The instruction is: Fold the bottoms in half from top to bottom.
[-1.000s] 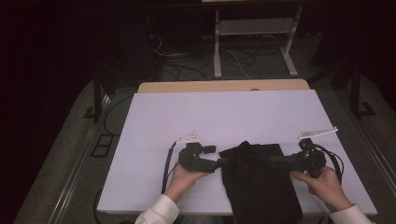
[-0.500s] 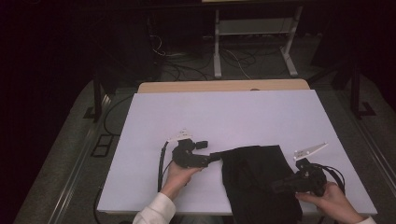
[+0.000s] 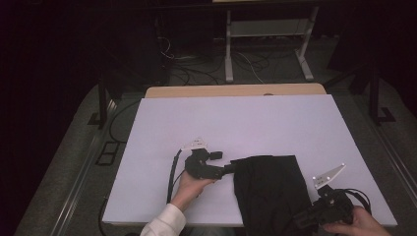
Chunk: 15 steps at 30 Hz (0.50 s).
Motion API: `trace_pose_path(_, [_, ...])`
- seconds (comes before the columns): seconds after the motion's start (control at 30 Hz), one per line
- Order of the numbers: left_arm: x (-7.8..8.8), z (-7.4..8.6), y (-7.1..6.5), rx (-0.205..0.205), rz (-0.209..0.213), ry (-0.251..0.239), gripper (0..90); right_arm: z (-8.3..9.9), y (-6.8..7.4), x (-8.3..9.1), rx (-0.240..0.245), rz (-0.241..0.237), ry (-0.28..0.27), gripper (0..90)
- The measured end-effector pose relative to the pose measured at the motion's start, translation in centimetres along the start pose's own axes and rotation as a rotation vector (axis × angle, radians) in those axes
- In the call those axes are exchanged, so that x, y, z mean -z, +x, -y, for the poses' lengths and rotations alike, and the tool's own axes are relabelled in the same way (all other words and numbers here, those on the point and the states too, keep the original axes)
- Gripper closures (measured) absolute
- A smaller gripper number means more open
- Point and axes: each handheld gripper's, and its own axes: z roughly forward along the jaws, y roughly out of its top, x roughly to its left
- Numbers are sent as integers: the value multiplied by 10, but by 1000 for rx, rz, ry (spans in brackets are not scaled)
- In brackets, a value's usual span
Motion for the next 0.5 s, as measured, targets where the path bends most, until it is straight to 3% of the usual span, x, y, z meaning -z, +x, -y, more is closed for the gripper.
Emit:
trace_pose_path(0.2, [-1, 0, -1, 0, 11, 1, 130, -2, 4, 6, 26, 39, -60, 428])
trace_pose_path(0.4, [-2, -1, -3, 6, 27, 12, 87, -8, 7, 12, 53, 142, -123, 152])
trace_pose_path(0.5, [-3, -4, -7, 6, 21, 34, 12, -13, 8, 16, 65, 195, -158, 16])
